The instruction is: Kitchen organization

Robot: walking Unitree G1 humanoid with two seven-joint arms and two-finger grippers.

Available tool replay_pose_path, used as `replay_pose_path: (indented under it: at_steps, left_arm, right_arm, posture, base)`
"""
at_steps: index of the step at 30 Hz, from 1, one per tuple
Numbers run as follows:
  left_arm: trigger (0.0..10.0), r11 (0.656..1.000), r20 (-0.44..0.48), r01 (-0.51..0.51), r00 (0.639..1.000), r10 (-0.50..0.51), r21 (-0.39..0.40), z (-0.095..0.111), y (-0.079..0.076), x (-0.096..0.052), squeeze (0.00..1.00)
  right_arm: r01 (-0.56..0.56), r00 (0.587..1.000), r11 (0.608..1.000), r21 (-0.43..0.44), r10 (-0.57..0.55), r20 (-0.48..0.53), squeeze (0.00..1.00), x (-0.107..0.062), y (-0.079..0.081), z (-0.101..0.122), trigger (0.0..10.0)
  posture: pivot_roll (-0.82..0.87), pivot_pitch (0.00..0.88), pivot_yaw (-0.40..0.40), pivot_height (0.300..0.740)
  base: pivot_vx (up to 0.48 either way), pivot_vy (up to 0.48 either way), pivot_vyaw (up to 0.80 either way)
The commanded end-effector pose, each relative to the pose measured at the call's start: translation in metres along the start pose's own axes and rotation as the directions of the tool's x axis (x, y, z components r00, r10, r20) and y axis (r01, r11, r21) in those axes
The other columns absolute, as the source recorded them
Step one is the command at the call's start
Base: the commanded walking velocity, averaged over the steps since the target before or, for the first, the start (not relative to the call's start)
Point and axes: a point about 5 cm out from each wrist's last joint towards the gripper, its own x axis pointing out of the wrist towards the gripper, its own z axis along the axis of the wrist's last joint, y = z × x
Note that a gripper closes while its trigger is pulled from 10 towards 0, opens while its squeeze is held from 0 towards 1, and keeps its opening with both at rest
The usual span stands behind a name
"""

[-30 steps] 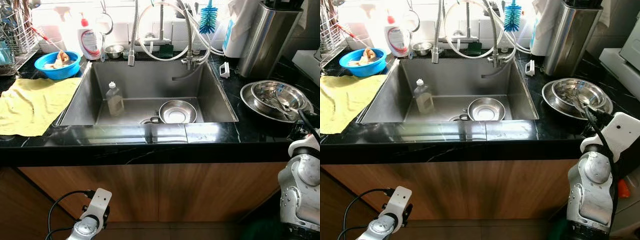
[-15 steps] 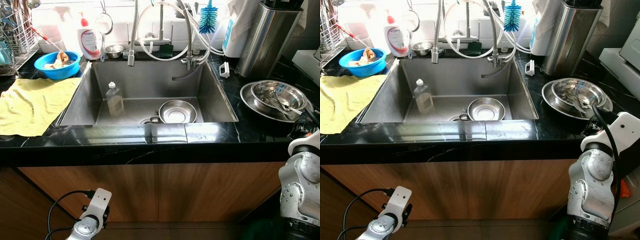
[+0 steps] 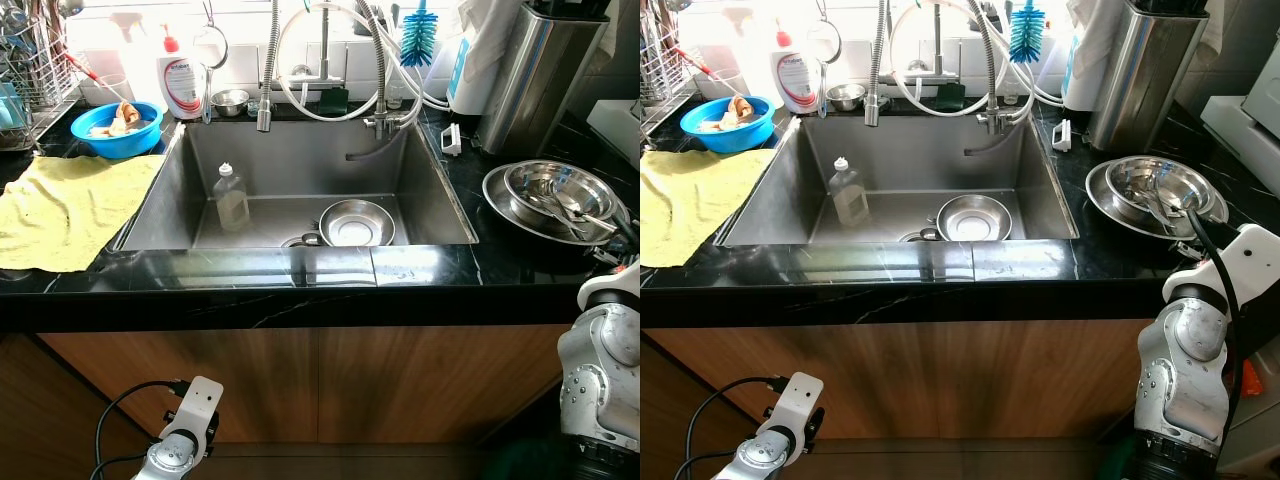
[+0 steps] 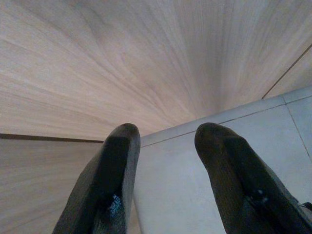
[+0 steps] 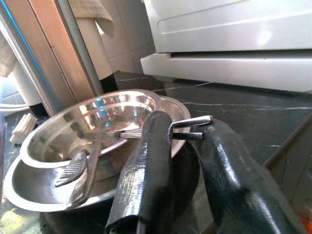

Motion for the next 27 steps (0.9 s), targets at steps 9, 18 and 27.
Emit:
replay_pose_path:
  at_steps: [9, 18, 27]
  left_arm:
    - [10.0, 1.0, -0.019, -0.013, 1.0, 0.014, 0.013, -0.005, 0.003, -0.001, 0.0]
    - [10.0, 1.0, -0.022, -0.02, 1.0, 0.02, 0.016, -0.005, 0.004, -0.001, 0.0]
    - [10.0, 1.0, -0.022, -0.023, 0.999, 0.023, 0.018, -0.005, 0.005, -0.001, 0.0]
  right_arm:
    - [-0.007, 1.0, 1.0, 0.005, 0.007, 0.01, 0.0, 0.001, 0.004, 0.003, 1.3]
    - [-0.043, 0.999, 0.999, 0.016, 0.042, 0.017, 0.0, 0.001, 0.01, 0.006, 3.2]
    - [-0.078, 0.997, 0.996, 0.039, 0.078, 0.008, 0.0, 0.002, 0.016, 0.006, 10.0]
  posture:
    - [-0.07, 0.0, 0.018, 0.74]
    - [-0.07, 0.0, 0.018, 0.74]
    - [-0.07, 0.0, 0.017, 0.74]
  base:
    - [0.0, 0.0, 0.0]
    - [0.0, 0.0, 0.0]
    - [0.0, 0.0, 0.0]
